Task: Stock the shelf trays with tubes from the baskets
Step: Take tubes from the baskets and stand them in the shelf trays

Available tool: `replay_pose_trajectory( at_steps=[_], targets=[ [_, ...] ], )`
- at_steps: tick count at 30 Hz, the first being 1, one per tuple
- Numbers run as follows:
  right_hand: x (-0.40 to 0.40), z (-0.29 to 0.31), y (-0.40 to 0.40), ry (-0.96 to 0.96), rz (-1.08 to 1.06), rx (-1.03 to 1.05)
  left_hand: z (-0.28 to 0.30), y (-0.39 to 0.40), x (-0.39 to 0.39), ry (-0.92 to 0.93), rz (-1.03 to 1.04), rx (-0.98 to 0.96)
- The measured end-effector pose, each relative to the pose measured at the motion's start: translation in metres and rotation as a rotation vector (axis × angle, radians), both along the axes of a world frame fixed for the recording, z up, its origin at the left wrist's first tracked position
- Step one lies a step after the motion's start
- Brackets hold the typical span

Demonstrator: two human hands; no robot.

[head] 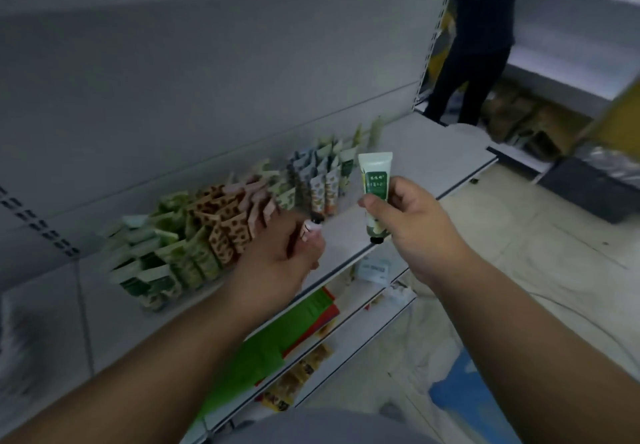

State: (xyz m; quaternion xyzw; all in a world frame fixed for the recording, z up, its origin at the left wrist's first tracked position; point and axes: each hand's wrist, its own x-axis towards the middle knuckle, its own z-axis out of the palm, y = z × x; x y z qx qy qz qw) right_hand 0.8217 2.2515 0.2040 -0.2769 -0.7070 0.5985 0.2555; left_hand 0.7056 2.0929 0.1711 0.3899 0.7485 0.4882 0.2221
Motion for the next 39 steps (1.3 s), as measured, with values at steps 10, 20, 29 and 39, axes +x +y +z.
replay_pose_trajectory(
  at_steps=[10,20,29,39],
  targets=[
    [-0.067,-0.03,0.138,-0.182,0.222,0.547,-0.017,0.087,0.013,0.063,0.498,-0.082],
    [-0.099,-0.081,0.164,-0.249,0.542,0.671,-0.056,0.117,0.045,-0.425,0.881,0.042],
    [-0.054,-0.046,0.178,-0.266,0.608,0.238,-0.058,0.179,0.041,-0.888,0.781,0.581],
    [-0.089,-0.011,0.264,-0.122,0.438,0.73,-0.085,0.236,0.045,0.385,0.67,-0.028]
  ],
)
